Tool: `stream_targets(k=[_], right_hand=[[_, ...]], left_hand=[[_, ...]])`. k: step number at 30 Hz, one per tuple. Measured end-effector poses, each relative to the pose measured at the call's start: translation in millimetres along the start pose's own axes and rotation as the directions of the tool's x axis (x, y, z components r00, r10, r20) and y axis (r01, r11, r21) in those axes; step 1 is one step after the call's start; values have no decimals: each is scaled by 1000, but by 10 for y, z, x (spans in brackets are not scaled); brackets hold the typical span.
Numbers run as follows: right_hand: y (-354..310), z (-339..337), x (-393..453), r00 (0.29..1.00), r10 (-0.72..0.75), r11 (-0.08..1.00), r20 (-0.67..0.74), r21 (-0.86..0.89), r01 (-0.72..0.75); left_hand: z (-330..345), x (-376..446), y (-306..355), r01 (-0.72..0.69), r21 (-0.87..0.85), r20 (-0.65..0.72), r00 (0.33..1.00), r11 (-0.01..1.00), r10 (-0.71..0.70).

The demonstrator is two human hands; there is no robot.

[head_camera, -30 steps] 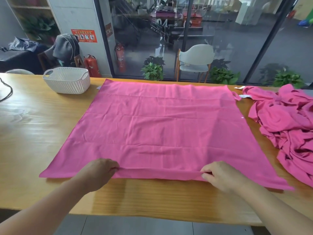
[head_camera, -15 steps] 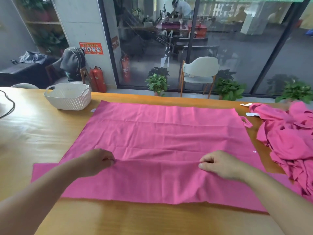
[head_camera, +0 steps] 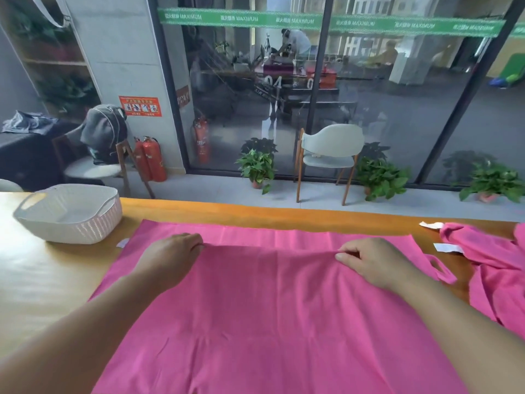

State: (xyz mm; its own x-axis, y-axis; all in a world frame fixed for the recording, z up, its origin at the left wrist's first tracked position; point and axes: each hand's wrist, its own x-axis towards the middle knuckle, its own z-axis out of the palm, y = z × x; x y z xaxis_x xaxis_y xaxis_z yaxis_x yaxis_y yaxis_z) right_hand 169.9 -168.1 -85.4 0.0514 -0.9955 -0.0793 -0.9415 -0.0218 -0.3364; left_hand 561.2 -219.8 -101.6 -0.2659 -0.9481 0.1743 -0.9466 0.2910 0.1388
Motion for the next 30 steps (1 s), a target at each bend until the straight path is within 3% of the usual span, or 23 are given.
stream_targets(k=[6, 11, 18, 21, 26, 30], right_hand=[[193, 9, 1168, 996, 77, 996, 54, -51, -74], [469, 468, 1828, 967, 199, 979, 157, -63, -191], [663, 662, 1996, 963, 207, 976, 174, 39, -216], [699, 615, 2104, 973, 191, 975, 129, 89, -203], [738, 730, 2190, 960, 232, 973, 157, -25, -232], [776, 691, 2202, 965, 232, 970, 123, 46, -239]], left_hand=[[408, 1114, -166, 35, 40, 144, 989, 999, -41], [1040, 1645, -268, 54, 66, 288, 955, 996, -71], [1321, 1698, -397, -11, 86, 218, 976, 996, -8], [1328, 1805, -454, 54, 39, 233, 970, 998, -62], [1377, 1934, -442, 75, 43, 298, 951, 996, -85], [1330, 1945, -450, 70, 74, 254, 963, 995, -87]])
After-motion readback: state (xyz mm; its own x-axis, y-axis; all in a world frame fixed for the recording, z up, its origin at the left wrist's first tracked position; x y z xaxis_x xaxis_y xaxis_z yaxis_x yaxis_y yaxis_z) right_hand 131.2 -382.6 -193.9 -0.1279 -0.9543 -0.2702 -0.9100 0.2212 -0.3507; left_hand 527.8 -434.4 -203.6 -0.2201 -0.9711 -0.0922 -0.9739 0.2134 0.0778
